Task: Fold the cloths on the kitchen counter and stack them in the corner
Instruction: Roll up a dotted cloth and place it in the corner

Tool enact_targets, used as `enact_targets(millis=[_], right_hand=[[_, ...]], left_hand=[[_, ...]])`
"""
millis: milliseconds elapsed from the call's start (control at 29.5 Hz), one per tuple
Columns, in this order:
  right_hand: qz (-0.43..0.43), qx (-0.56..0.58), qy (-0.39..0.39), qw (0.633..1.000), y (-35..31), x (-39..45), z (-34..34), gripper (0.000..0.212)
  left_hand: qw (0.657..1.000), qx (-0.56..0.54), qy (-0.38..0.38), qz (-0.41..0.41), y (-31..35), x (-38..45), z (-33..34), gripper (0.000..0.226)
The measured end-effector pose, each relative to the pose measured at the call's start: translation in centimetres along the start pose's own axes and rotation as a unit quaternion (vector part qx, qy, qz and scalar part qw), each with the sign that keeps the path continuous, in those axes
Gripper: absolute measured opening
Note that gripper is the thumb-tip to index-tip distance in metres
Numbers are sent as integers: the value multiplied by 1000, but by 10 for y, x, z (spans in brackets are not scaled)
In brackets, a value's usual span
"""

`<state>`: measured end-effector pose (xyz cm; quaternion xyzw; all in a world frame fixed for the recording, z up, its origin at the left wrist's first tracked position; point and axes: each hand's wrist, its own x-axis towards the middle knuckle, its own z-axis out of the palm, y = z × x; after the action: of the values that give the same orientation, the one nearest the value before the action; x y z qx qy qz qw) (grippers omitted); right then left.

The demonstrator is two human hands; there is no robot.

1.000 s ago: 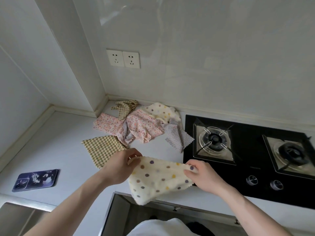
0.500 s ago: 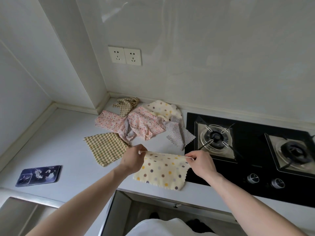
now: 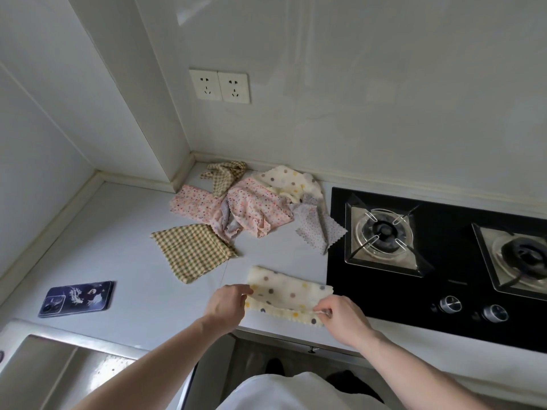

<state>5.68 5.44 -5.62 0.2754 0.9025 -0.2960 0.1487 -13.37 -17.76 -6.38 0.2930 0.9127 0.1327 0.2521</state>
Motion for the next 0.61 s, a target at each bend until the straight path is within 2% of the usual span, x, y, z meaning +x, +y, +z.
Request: enact_targets(millis=[204, 339, 407, 543, 611], right_hand=[[37, -6, -61, 997, 5, -6, 14, 47], [89, 55, 37, 994, 2, -9, 15, 42], [122, 85, 76, 986, 0, -7, 15, 52], [170, 125, 48, 976, 1, 4, 11, 86], [184, 113, 19, 976, -3, 11, 7, 87]], left_hand=[[996, 26, -79, 22, -8, -10, 15, 46], [993, 68, -77, 57, 5, -14, 13, 53], [990, 83, -82, 81, 14, -15, 13, 57], [983, 97, -117, 108, 25, -13, 21, 61], [979, 107, -132, 112, 25, -13, 25, 67]])
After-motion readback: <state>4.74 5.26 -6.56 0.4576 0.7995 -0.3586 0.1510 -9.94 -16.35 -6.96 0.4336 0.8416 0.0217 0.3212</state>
